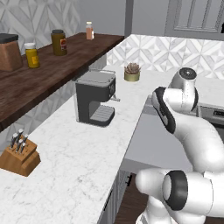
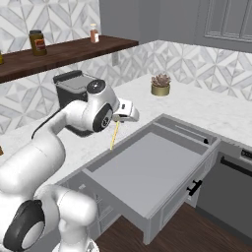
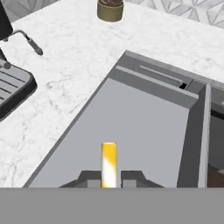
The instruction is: Take a straw from the drawer in front and place it inside the glass cup on the dining counter.
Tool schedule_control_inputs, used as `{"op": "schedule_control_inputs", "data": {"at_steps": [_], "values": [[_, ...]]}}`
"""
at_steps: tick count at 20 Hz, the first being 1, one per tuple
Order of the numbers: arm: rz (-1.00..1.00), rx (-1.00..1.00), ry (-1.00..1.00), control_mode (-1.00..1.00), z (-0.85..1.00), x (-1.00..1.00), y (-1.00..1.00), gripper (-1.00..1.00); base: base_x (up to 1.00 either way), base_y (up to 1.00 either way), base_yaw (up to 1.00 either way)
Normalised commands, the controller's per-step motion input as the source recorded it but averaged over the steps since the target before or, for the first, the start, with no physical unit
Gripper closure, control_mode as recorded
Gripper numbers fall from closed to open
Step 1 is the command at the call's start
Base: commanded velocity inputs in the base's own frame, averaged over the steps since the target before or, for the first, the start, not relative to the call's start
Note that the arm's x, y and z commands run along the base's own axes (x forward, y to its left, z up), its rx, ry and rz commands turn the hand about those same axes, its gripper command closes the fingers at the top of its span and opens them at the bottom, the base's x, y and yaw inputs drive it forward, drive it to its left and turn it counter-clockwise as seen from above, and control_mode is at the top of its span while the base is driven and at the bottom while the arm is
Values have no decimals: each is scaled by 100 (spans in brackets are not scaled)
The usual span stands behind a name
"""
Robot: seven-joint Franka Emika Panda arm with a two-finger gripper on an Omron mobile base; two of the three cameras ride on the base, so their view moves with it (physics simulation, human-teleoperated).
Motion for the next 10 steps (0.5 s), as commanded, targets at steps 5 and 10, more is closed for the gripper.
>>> {"op": "schedule_control_inputs", "data": {"at_steps": [5,10], "values": [[0,3,6,-100,19,-76,13,100,0,0,0],[0,0,3,-100,0,-58,16,100,0,0,0]]}}
